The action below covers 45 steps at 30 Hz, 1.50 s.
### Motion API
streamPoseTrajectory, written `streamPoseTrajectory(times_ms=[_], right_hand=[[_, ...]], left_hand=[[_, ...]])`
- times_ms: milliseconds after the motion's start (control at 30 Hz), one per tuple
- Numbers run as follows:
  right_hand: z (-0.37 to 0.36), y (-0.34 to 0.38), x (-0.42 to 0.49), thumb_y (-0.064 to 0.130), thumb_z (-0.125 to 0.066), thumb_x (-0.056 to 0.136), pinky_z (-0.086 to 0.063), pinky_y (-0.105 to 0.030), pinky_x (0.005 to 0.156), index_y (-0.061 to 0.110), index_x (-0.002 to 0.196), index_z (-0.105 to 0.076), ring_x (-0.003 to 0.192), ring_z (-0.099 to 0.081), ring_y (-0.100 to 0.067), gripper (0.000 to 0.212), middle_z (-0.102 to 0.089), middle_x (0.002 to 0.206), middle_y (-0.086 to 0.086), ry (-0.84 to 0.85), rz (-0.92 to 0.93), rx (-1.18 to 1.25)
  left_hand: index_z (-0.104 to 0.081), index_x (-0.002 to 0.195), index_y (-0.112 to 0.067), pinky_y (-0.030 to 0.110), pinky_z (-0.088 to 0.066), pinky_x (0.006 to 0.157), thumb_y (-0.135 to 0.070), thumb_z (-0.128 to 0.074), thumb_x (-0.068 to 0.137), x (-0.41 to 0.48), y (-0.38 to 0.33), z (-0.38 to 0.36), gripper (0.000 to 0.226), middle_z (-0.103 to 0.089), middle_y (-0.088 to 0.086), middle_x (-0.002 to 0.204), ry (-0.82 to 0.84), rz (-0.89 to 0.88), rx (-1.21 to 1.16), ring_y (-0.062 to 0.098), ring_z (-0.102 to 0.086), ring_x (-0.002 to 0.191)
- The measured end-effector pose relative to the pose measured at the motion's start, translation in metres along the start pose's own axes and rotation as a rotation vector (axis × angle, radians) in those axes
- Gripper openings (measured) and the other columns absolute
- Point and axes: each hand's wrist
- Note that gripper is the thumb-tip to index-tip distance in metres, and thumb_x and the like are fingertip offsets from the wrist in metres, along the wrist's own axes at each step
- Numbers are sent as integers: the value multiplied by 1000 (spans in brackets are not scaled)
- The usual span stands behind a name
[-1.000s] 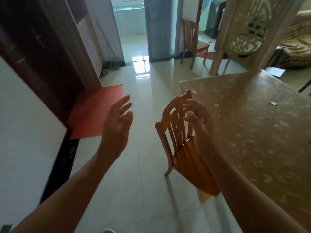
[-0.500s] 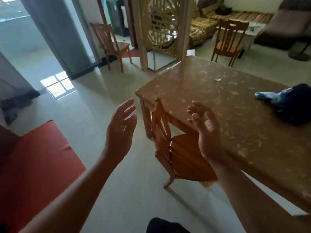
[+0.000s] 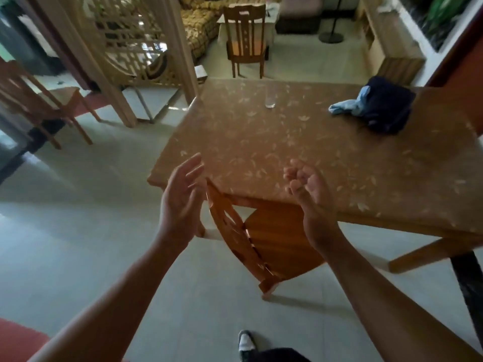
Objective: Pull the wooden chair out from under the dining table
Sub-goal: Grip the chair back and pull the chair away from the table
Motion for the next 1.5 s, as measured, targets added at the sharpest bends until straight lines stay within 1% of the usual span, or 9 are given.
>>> streamPoseTrajectory(times_ms=[367,567,767,900,1000,1100,1267,1400,1500], right_hand=[[-57,-4,-13,46,-55,101,-52,-13,90,40,138,-53,119,-62,2,38,-63,132,9,-338,-115,-125],[-121,1,-33,47,-55,100,-56,-23,93,50,132,-53,119,-63,-1,32,-60,126,37,-587,-172,-220],[-176,-3,-41,62,-49,95,-55,-42,105,38,139,-51,124,-62,-8,51,-64,135,12,-759,-290,-307],[-191,-24,-48,83,-51,85,-50,-23,99,47,148,-34,126,-58,4,75,-59,142,17,-786,-350,-307],[-198,-57,-61,86,-51,79,-41,-29,106,49,154,-19,136,-48,6,89,-46,153,19,-571,-515,-515],[-204,-96,-81,87,-50,81,-35,-52,119,38,158,-18,153,-33,-29,97,-40,163,1,-73,-765,-978],[-210,-126,-90,33,-74,92,-50,-44,101,18,117,-56,110,-67,-32,35,-73,109,-4,61,-790,-1252],[-201,-129,-76,20,-75,92,-57,-36,81,19,104,-57,84,-72,-23,22,-72,90,0,117,-891,-1335],[-191,-134,-72,19,-76,93,-58,-38,85,17,111,-58,89,-74,-24,25,-73,96,-1,211,-933,-1261]], left_hand=[[-52,145,-13,26,-53,102,-27,-56,101,91,71,19,47,-62,-6,142,412,2,-164,18,-59,135],[-52,145,-12,26,-54,100,-36,-58,98,128,105,41,53,-60,1,144,673,11,-232,16,-60,133],[-54,141,-23,18,-51,97,-48,-59,95,153,141,59,53,-62,9,141,926,6,-215,17,-60,133],[-51,140,-46,19,-51,98,-71,-63,87,162,173,52,60,-62,-7,141,1025,-2,-191,10,-59,132],[-27,143,-67,32,-52,97,-84,-71,65,160,208,45,91,-54,-19,141,1229,59,-30,13,-57,130],[-17,156,-45,38,-52,101,-89,-68,55,160,251,40,122,-56,-4,145,1480,-269,468,20,-59,127],[-56,136,-37,39,-48,103,-51,-71,86,157,287,15,55,-67,-6,129,1515,-909,1108,19,-64,120],[-70,112,-40,26,-51,70,-31,-61,96,156,282,2,21,-69,-14,88,1462,-788,1107,8,-62,74],[-69,112,-44,26,-39,67,-31,-58,98,149,283,-5,22,-55,-16,76,1458,-798,1198,8,-54,69]])
Point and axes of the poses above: each hand's wrist, its own x-axis towards the middle knuckle, its own z-axis out of the back of the hand, y = z × x
